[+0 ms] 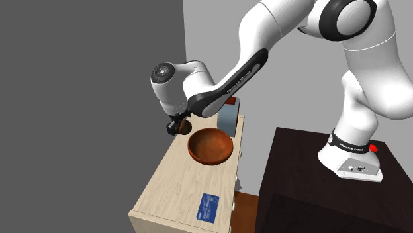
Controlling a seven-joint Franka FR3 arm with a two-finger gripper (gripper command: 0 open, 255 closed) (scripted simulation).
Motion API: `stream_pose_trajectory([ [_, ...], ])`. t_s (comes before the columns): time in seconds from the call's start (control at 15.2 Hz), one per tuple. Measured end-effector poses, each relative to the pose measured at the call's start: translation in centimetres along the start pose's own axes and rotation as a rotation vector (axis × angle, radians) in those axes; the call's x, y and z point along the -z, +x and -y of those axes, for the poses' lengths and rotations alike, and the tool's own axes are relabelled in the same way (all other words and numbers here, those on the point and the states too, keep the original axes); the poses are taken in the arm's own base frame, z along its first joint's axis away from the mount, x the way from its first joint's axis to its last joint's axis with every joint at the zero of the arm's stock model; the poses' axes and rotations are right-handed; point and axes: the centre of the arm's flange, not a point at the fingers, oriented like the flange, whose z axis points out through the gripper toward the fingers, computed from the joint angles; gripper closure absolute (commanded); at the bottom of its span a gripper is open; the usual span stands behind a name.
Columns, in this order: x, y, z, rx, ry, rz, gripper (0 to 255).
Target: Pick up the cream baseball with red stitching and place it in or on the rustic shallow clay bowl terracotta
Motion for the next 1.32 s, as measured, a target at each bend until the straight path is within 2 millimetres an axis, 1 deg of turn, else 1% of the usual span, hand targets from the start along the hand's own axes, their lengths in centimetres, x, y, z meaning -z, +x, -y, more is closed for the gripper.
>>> stream_pose_trajectory([
  [0.26,-2.5,0.0,0.1,-0.005,-0.011,-0.002,0],
  [0.33,-2.8,0.0,0.1,-0.005,-0.012,-0.002,0],
  [0.73,-3.1,0.0,0.1,-0.006,-0.012,-0.003,0],
  [0.79,-3.1,0.0,0.1,-0.006,-0.012,-0.003,255],
  [1.32,-3.0,0.0,0.1,-0.006,-0.012,-0.003,255],
])
